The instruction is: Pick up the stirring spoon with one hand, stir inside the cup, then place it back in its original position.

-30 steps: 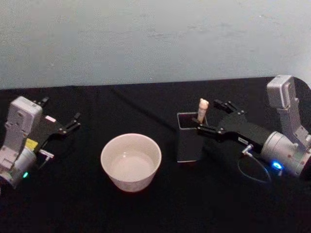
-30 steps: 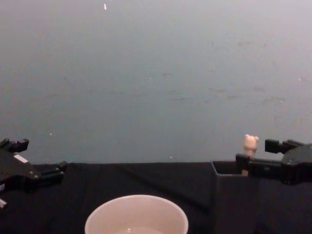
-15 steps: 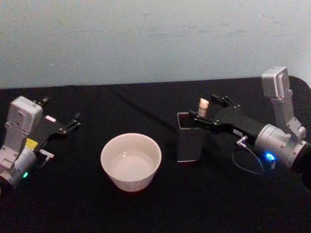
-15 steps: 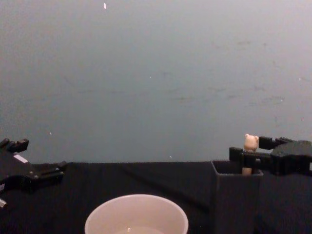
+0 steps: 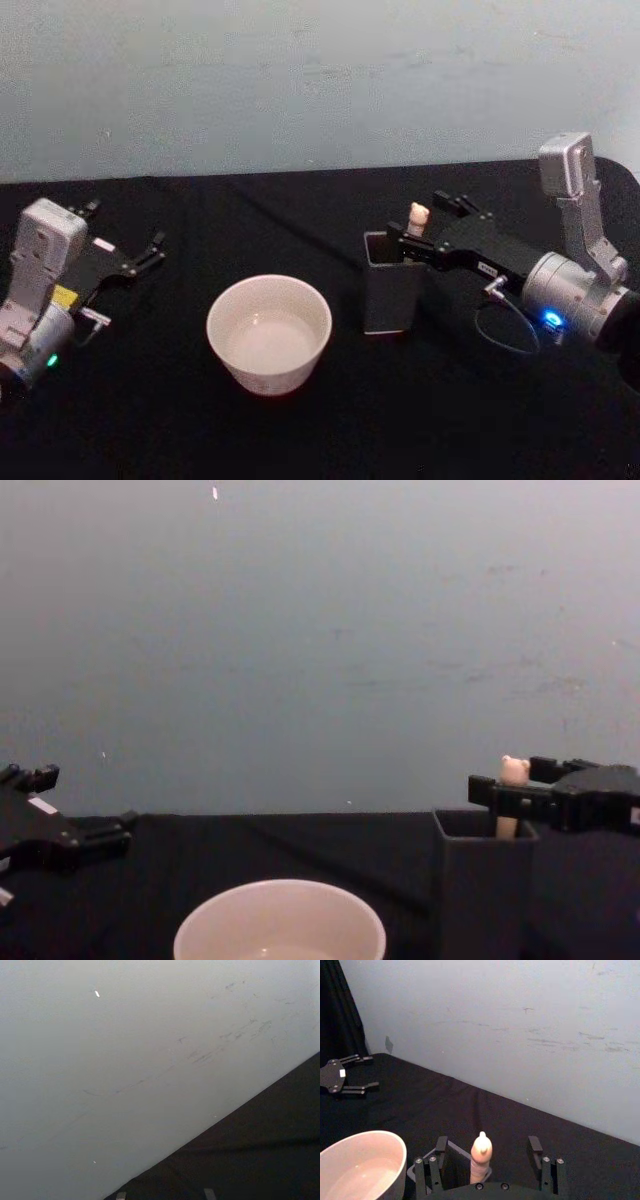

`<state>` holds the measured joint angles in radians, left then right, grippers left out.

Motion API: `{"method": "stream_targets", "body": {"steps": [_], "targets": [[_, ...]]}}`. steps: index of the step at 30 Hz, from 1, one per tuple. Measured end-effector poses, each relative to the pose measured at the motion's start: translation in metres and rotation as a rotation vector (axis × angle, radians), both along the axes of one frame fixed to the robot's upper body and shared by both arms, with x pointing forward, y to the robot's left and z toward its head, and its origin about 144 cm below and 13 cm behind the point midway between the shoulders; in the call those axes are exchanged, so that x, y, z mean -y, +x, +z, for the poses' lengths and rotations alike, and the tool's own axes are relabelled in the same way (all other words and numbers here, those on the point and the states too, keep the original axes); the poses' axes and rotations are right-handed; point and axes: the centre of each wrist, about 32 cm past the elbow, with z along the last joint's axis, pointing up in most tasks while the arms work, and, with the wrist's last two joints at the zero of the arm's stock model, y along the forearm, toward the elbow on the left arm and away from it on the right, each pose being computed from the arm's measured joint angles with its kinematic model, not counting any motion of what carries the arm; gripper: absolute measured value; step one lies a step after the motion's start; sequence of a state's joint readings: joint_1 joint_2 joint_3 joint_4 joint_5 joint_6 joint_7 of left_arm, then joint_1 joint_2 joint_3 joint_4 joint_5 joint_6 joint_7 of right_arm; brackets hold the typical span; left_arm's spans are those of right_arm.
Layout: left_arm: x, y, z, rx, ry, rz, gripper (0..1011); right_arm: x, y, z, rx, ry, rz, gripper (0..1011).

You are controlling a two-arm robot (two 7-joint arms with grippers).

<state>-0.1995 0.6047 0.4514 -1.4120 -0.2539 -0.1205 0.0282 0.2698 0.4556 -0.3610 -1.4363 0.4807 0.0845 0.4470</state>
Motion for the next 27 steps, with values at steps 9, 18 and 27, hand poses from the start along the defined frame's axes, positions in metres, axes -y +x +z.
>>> {"method": "stream_targets", "body": {"steps": [9,18,27], "targets": [[0.0000,0.0000,0.0000,0.000,0.000,0.000,1001,0.0001,-0.0001,-0.0001,0.001,-0.001,-0.001,1002],[0.0000,0.0000,0.0000,0.000,0.000,0.000,1002,0.0001,-0.0003,-0.0003,0.001,-0.001,0.000,926],[0.0000,0.0000,0.0000,0.000,0.000,0.000,1001,0.0001,-0.0004,-0.0004,0.002,-0.001,0.000,686]]}}
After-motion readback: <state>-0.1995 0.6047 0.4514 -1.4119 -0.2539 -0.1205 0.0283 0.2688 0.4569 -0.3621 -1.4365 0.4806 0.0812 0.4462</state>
